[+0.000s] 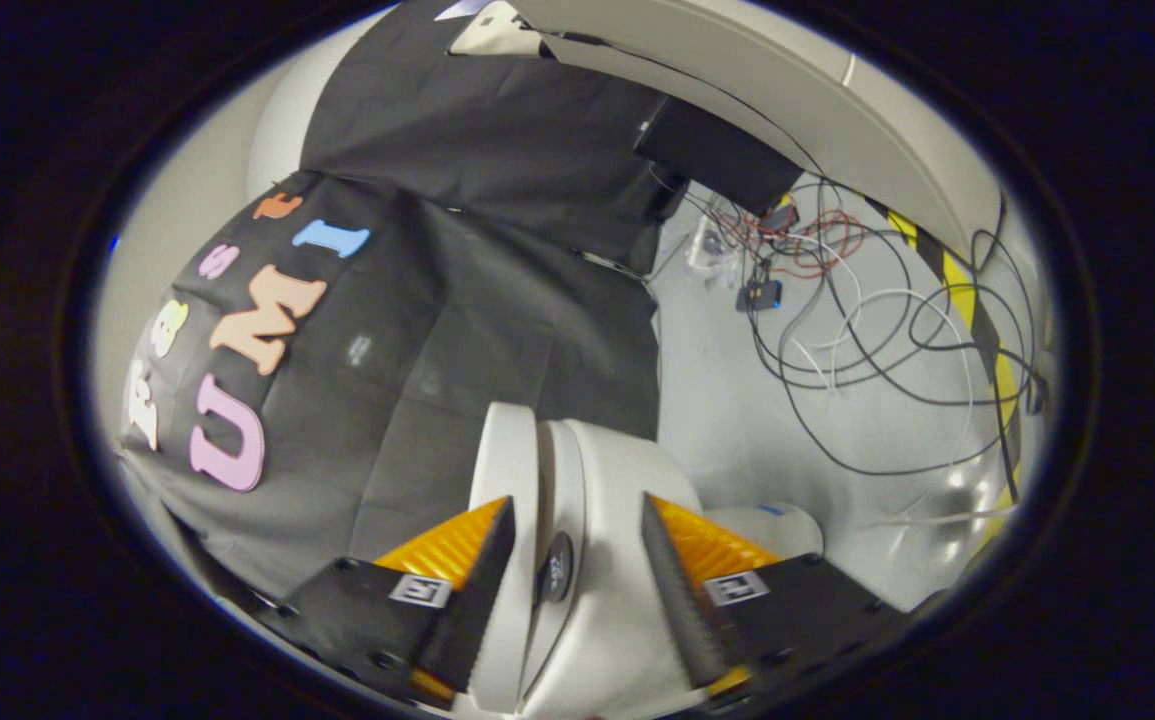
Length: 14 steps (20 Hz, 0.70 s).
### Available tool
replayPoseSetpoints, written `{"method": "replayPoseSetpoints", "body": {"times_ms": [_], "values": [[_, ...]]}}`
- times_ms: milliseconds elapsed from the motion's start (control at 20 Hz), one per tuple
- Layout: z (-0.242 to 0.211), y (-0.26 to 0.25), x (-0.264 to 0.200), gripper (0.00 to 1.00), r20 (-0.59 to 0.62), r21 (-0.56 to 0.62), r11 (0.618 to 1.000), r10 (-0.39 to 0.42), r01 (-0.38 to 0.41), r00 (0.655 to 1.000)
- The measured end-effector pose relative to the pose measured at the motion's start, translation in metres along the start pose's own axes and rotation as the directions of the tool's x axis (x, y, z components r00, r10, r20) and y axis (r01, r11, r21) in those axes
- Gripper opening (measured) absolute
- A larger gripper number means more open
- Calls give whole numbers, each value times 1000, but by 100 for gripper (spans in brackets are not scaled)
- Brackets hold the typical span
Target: Open the toilet lid.
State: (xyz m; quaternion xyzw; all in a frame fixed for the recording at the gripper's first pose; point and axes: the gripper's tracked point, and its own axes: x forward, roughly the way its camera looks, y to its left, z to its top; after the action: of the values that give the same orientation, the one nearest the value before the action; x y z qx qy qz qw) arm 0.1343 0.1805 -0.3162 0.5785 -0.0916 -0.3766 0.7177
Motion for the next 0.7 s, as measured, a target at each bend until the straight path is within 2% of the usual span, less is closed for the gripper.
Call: {"method": "replayPoseSetpoints", "body": {"times_ms": [150, 200, 350, 550, 700], "values": [[-18, 6, 7, 49, -46, -18, 1000, 17, -18, 999], [-16, 18, 7, 40, -48, 2, 997, 78, -78, 996], [-20, 20, 7, 13, -74, -38, 998, 54, -57, 996], [-16, 30, 1, 9, -69, -140, 989, 35, -45, 997], [-6, 65, -9, 8, -16, -192, 977, 89, -91, 996]]}}
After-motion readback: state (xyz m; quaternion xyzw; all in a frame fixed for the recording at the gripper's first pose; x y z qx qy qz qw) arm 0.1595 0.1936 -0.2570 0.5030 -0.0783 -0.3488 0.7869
